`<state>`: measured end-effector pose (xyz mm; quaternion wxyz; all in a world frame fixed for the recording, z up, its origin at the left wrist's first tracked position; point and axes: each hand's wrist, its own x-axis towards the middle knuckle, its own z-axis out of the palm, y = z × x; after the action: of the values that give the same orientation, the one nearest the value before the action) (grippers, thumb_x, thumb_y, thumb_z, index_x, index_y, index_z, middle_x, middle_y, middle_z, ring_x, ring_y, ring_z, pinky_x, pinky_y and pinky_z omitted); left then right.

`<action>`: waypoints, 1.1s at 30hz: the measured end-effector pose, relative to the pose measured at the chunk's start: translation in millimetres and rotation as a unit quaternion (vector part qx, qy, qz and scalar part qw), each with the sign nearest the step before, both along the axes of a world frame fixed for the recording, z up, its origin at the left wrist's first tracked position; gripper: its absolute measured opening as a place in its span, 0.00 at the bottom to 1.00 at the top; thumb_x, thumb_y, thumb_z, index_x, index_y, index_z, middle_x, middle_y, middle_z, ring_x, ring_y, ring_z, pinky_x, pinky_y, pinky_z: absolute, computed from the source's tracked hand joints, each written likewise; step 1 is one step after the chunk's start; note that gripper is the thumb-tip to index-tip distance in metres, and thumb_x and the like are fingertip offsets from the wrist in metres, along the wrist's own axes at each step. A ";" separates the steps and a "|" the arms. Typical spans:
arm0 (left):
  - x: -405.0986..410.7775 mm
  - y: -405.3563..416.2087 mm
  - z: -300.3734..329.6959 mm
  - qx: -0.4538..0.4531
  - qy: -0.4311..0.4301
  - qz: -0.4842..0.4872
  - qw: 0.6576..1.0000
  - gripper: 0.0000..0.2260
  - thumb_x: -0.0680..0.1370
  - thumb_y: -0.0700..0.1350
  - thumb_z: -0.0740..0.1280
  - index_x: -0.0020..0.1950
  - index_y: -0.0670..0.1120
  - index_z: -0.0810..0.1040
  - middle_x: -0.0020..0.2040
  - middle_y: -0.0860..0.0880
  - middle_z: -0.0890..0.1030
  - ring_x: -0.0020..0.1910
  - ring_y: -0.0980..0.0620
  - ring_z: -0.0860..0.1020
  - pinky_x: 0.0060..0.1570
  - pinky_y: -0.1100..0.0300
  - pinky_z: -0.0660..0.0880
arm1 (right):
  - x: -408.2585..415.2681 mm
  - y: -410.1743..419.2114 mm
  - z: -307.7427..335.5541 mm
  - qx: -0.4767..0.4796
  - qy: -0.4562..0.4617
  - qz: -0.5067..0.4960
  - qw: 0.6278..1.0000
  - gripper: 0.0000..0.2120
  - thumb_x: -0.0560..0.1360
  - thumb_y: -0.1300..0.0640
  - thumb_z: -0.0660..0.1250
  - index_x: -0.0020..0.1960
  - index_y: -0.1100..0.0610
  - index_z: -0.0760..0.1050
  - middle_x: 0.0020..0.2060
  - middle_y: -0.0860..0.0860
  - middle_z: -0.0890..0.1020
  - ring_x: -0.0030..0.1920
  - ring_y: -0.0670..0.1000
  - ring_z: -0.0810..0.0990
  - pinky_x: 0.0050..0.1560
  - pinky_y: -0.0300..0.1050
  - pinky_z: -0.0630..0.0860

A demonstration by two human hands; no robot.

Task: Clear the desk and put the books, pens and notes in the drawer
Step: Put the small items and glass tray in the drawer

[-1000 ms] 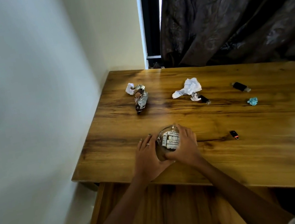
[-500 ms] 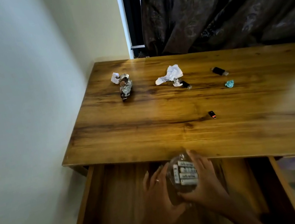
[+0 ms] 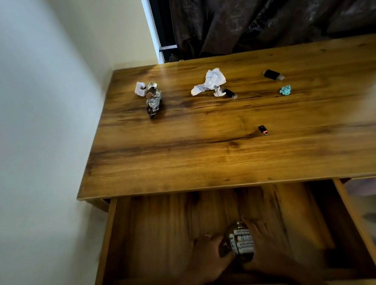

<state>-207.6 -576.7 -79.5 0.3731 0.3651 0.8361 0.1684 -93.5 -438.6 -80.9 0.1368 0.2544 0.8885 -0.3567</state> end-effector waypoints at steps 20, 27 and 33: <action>3.1 3.2 -14.0 -0.035 0.117 -0.038 0.992 0.24 0.79 0.57 0.56 0.74 0.53 0.60 0.72 0.52 0.64 0.71 0.52 0.61 0.71 0.53 0.55 | -6.9 5.6 -10.4 0.112 -0.069 0.031 0.991 0.52 0.53 0.15 0.44 0.57 0.54 0.69 0.45 0.51 0.77 0.42 0.51 0.78 0.40 0.47 0.78; 5.7 7.7 -6.9 0.031 0.159 -0.076 0.984 0.29 0.81 0.52 0.56 0.78 0.50 0.47 0.78 0.52 0.51 0.76 0.54 0.50 0.75 0.54 0.48 | 5.7 14.3 -2.7 0.007 0.018 -0.057 0.998 0.39 0.67 0.26 0.52 0.71 0.46 0.60 0.67 0.49 0.65 0.65 0.48 0.65 0.65 0.43 0.65; 10.6 13.6 -10.7 0.032 0.167 -0.182 0.968 0.29 0.81 0.53 0.55 0.78 0.51 0.44 0.78 0.53 0.42 0.77 0.52 0.43 0.73 0.56 0.38 | 7.7 7.6 2.1 0.027 0.035 -0.003 0.999 0.23 0.79 0.53 0.58 0.73 0.47 0.59 0.72 0.45 0.59 0.69 0.48 0.62 0.66 0.38 0.62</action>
<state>-196.9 -563.1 -90.2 0.2404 0.5460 0.8002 0.0612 -85.8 -430.9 -78.8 0.0974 0.2474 0.9014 -0.3418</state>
